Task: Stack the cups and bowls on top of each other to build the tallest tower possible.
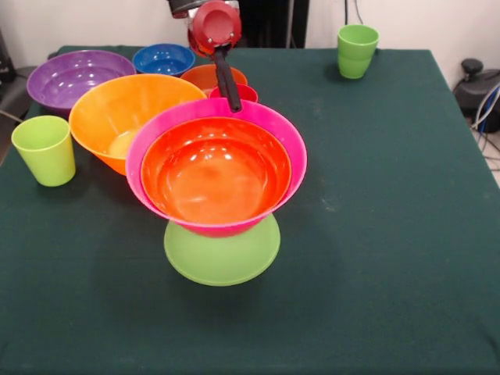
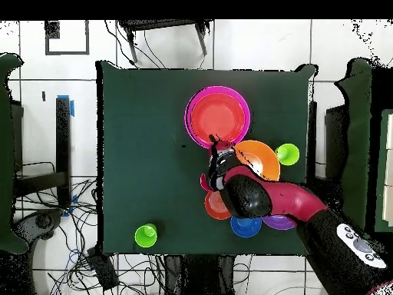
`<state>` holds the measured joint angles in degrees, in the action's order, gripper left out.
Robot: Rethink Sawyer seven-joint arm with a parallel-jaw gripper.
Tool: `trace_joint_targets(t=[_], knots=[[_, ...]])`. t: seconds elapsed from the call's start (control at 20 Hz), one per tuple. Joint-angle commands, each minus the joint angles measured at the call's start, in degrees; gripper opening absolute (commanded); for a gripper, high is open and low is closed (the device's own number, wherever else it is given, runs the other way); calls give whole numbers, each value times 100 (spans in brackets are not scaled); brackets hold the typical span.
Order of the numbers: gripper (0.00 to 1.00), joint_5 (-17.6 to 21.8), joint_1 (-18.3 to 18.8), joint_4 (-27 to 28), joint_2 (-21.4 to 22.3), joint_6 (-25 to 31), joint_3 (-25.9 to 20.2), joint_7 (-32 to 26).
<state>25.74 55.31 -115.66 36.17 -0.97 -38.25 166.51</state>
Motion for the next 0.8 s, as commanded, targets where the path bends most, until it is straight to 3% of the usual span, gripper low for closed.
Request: trace_joint_targets(t=[0.05,0.55,0.8], knots=[[100,-380,-27,-285,432,997,-333,-164],[100,-670,70,-547,843,1269,-495,-173],[100,-617,4,-472,632,1178,-416,-228]])
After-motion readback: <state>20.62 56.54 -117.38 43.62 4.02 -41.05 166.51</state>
